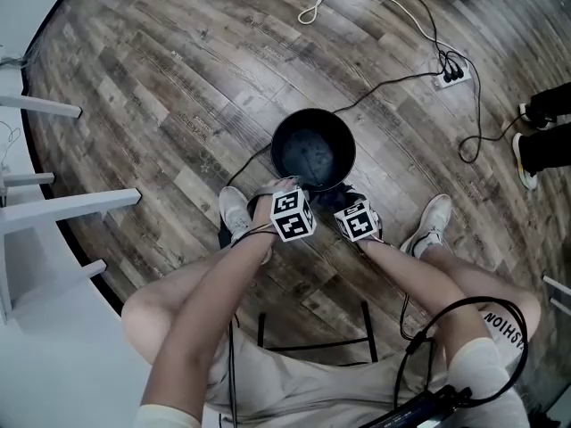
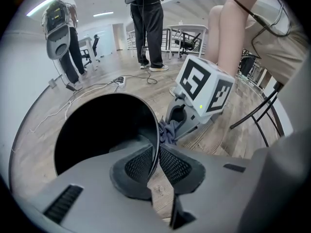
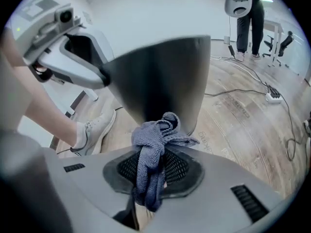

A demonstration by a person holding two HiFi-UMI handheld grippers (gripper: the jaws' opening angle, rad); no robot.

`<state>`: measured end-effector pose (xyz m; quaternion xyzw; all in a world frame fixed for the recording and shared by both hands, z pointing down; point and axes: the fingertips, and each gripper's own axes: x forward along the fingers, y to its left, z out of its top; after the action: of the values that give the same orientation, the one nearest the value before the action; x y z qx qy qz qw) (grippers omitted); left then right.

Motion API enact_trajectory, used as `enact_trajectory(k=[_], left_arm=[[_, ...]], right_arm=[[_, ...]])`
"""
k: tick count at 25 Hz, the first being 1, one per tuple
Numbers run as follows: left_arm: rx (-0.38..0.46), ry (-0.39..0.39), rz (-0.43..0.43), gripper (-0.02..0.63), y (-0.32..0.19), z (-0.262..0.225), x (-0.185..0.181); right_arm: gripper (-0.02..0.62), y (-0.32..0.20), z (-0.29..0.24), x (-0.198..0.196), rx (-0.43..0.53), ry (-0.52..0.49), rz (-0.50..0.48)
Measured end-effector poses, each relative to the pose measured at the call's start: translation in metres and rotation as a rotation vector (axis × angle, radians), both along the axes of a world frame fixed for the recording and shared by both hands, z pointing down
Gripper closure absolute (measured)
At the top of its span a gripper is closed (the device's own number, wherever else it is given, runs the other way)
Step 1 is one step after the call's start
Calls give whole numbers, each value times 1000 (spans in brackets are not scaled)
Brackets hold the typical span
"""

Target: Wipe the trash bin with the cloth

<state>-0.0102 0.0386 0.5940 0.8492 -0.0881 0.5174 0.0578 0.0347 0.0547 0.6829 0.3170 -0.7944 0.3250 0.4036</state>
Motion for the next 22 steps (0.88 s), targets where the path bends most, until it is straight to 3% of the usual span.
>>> enact_trajectory(k=[8,18,22], left_arm=[[-31,1,-88,557,3,-1,10],[-128,-12,-338,557,3,2,44],[-153,31,-410,557,2,-2,50]], right_arm=[[518,7,-51,1,-7,-68,61],[518,5,-89,14,-9,-119,127],[518,7,-97,22,-13,-124,144]])
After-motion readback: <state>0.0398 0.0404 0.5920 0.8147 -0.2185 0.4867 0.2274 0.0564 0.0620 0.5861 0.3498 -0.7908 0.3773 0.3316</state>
